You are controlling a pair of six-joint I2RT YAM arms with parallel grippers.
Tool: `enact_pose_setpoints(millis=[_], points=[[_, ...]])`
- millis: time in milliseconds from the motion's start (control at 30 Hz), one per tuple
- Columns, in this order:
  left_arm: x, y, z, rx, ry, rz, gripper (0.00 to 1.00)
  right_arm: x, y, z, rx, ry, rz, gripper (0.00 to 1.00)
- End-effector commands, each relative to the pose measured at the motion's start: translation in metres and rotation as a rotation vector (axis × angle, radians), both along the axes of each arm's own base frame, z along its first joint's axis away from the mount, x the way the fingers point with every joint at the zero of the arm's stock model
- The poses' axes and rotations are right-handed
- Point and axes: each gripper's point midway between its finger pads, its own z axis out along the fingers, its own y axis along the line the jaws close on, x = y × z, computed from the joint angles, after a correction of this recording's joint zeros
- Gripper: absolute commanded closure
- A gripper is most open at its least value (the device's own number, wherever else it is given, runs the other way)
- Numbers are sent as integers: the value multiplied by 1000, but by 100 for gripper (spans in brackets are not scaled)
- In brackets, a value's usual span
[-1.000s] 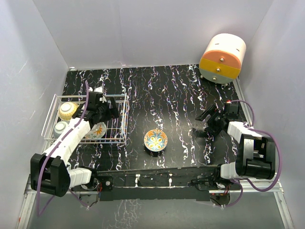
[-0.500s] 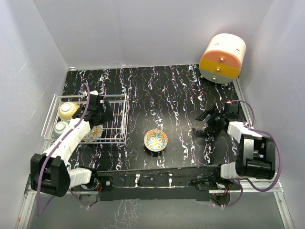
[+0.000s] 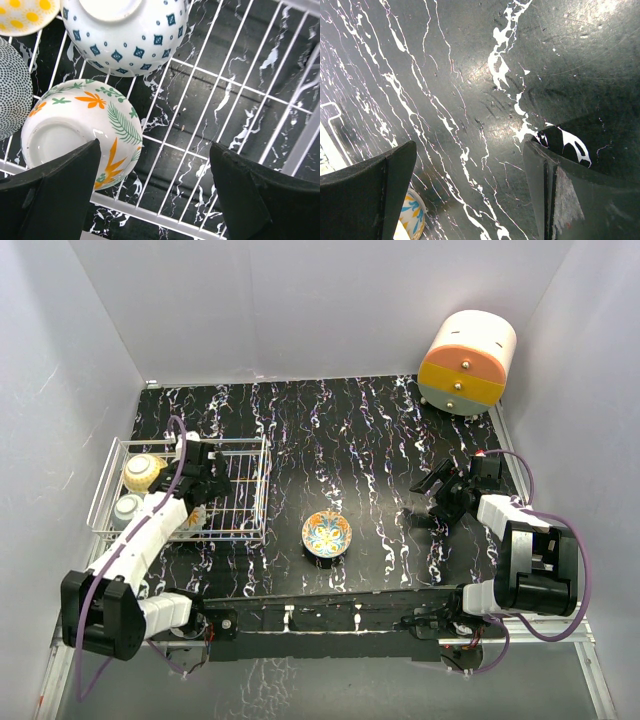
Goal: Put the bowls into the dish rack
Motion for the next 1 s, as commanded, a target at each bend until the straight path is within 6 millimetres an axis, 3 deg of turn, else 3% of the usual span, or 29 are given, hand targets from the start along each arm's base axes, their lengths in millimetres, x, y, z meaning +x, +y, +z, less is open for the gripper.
enact_pose_setpoints(millis=[0, 167, 233, 300, 433, 567, 700, 800, 967], points=[[9, -2, 40, -35, -148, -11, 11, 5, -2, 5, -18, -39, 7, 9], [14, 13, 69, 41, -195, 26, 10, 6, -3, 7, -19, -43, 6, 9], [18, 4, 82, 9, -245, -22, 10, 6, -3, 7, -21, -44, 3, 9], [24, -19, 100, -82, -326, -139, 10, 6, -3, 7, -24, -45, 2, 9], [21, -94, 140, -315, -469, -492, 14, 8, -4, 7, -24, -39, -2, 9], [1, -153, 154, -291, -474, -700, 14, 10, -6, 6, -30, -34, -8, 9], [-28, -218, 143, -267, -454, -900, 11, 10, -9, 5, -43, -29, -17, 9], [-58, -263, 117, -185, -424, -1051, 12, 10, -10, 3, -48, -20, -19, 9], [-81, -297, 66, -104, -325, -1178, 12, 10, -10, 3, -50, -16, -19, 9]])
